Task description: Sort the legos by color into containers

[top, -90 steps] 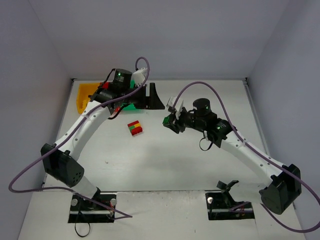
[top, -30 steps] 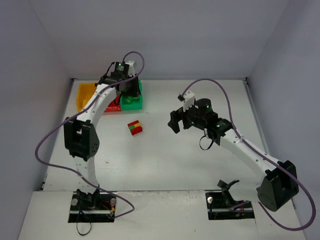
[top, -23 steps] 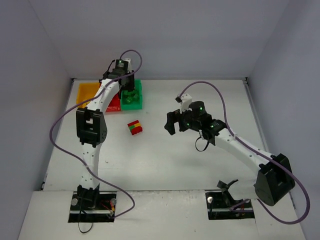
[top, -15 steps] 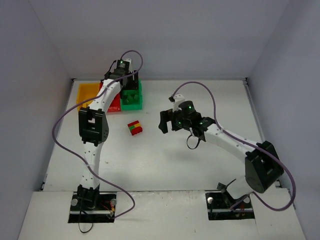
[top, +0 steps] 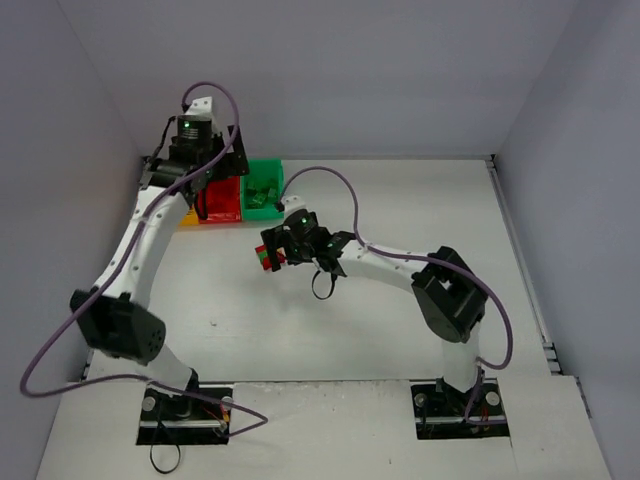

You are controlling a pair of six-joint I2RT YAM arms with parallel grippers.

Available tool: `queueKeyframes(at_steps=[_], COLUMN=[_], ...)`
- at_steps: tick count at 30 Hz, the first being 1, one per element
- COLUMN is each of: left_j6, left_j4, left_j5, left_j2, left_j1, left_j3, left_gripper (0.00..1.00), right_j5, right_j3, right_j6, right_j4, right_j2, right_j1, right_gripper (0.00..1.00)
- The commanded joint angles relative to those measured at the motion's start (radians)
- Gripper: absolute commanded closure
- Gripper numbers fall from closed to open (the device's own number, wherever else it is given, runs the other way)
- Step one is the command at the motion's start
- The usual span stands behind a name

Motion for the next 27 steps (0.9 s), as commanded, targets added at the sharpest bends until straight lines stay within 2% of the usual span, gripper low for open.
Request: queueKeyframes(at_steps=[1,6,12,24,27], left_j6=[-0.044,-0.057,-0.077,-0.064,-0.051], left_j4=[-0.047,-0.16,-0.211,-0.288,-0.292], left_j5=[-0.059,-0.081,-0.029,-0.044,-0.043], left_j2=[-0.18,-0.364,-0.539,-0.604,-0.596], left_j1=[0.014,0.014,0.014,0.014,0.014], left_j3=[-0.069,-0.234,-0.415,-0.474,-0.466], left_gripper=[0.14,0.14,0.14,0.14,0.14], right_j5=[0.111,0.164,0.188,0.268,0.279], right_j3=[0.125,0.235,0.346,0.429,0.429], right_j6=[0.034,0.046,0.051,0.054,0.049], right_j4=[0.025,-0.007,-0.035,-0.055,-0.055], right_j2=[0.061,0.183,0.288,0.4,0.412], right_j1=[0.031,0.053,0.071,0.094,0.094], right_gripper=[0.0,0.0,0.02,0.14,0.25])
